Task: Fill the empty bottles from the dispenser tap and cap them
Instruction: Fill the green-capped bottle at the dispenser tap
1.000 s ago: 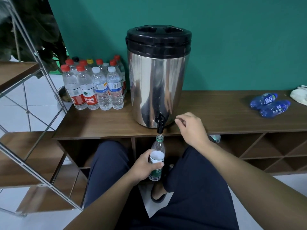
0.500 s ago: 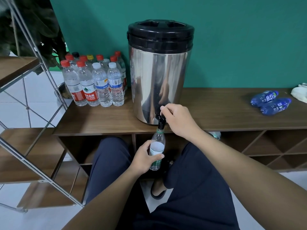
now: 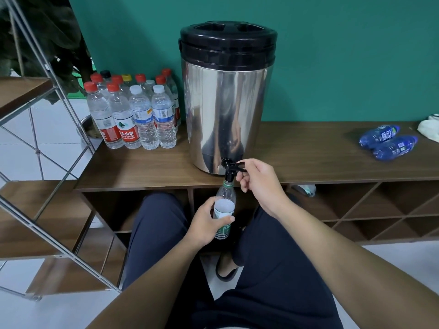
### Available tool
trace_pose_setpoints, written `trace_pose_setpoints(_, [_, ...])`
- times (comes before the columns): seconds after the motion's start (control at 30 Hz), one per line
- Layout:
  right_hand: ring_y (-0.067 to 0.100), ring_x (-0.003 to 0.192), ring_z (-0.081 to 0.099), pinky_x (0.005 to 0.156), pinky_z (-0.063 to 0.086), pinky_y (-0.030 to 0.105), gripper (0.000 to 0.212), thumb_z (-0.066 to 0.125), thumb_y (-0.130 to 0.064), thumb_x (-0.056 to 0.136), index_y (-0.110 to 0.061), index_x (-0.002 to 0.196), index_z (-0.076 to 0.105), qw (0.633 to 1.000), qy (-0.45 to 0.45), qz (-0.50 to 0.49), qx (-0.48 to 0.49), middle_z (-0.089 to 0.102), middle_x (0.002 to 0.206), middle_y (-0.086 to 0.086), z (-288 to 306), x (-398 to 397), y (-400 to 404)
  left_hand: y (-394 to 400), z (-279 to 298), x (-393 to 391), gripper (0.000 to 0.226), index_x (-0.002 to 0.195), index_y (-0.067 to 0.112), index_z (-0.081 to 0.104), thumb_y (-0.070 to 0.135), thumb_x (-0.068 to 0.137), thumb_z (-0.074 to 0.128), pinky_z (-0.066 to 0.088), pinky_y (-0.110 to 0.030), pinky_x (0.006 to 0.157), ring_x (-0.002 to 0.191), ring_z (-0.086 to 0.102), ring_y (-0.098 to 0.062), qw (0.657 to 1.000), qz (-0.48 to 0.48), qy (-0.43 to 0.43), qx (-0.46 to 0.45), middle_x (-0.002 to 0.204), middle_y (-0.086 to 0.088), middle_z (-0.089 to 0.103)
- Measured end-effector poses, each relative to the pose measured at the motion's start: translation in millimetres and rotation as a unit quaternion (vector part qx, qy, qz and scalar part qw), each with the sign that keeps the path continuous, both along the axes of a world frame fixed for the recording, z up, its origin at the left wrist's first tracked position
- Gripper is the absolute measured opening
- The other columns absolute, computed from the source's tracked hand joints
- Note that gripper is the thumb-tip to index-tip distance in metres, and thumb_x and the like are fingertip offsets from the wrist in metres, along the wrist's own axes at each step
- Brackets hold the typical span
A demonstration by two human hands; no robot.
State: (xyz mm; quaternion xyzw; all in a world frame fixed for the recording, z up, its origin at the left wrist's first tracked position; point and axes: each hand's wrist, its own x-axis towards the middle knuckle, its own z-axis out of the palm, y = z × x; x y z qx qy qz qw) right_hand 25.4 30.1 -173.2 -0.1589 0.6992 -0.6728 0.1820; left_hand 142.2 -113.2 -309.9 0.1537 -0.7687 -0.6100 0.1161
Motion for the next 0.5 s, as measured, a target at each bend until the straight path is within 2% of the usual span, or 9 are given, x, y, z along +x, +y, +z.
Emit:
trace_pose_setpoints(0.1, [0.022,0.073,0.059,0.065,0.051,0.036,0.042,0.053,-0.041,0.117,-0.005,0.11,0.074,1.0,0.005,-0.011,-0.002,0.071,0.086,0.01,-19.0,3.9,2.4,0.2,-0.2,1.1,0.055,0.13,0.033,0.07,0.027,0.082,0.097,0.056,-0.043,0.113,0.117,0.072,-0.01,1.0,0.0,0.002,0.002,0.123,0.012,0.076])
trace_pose_setpoints(0.17, [0.017,0.079,0.063,0.073,0.054,0.037,0.047,0.059,-0.047,0.114,-0.003,0.108,0.075,1.0,0.012,-0.017,0.001,0.073,0.091,0.007,-30.5,8.7,4.1,0.2,0.9,1.0,0.056,0.131,0.033,0.07,0.029,0.082,0.097,0.056,-0.046,0.113,0.117,0.072,-0.011,1.0,0.001,0.008,0.003,0.123,0.011,0.077])
trace_pose_setpoints(0.3, [0.008,0.086,0.066,0.087,0.058,0.035,0.03,0.068,-0.048,0.109,-0.021,0.105,0.079,0.998,0.047,0.021,0.04,0.077,0.097,-0.004,-51.9,18.1,11.2,0.7,3.1,1.6,0.056,0.131,0.031,0.07,0.028,0.083,0.097,0.057,-0.049,0.111,0.117,0.074,-0.014,1.0,0.001,0.015,0.011,0.124,0.009,0.077])
trace_pose_setpoints(0.4, [0.009,0.105,0.075,0.104,0.06,0.039,0.014,0.077,-0.039,0.105,-0.026,0.108,0.08,0.995,0.071,0.026,0.058,0.082,0.108,-0.006,-74.2,22.9,12.5,1.9,4.0,2.1,0.055,0.133,0.029,0.07,0.026,0.085,0.097,0.058,-0.049,0.11,0.118,0.074,-0.015,1.0,0.001,0.02,0.023,0.124,0.007,0.078])
trace_pose_setpoints(0.43, [0.009,0.11,0.075,0.107,0.059,0.039,0.014,0.08,-0.036,0.103,-0.025,0.112,0.079,0.995,0.068,0.032,0.062,0.082,0.112,-0.007,-82.1,24.8,12.3,2.7,4.3,2.3,0.054,0.132,0.029,0.07,0.025,0.085,0.096,0.058,-0.049,0.11,0.118,0.075,-0.016,0.999,0.001,0.021,0.027,0.124,0.006,0.078])
trace_pose_setpoints(0.5, [0.006,0.117,0.074,0.11,0.059,0.038,0.027,0.086,-0.032,0.098,-0.026,0.123,0.075,0.995,0.05,0.052,0.068,0.08,0.12,-0.009,-94.4,28.6,11.5,3.8,4.6,2.4,0.051,0.132,0.028,0.071,0.023,0.087,0.096,0.059,-0.047,0.109,0.118,0.075,-0.017,0.999,0.001,0.026,0.03,0.125,0.005,0.078])
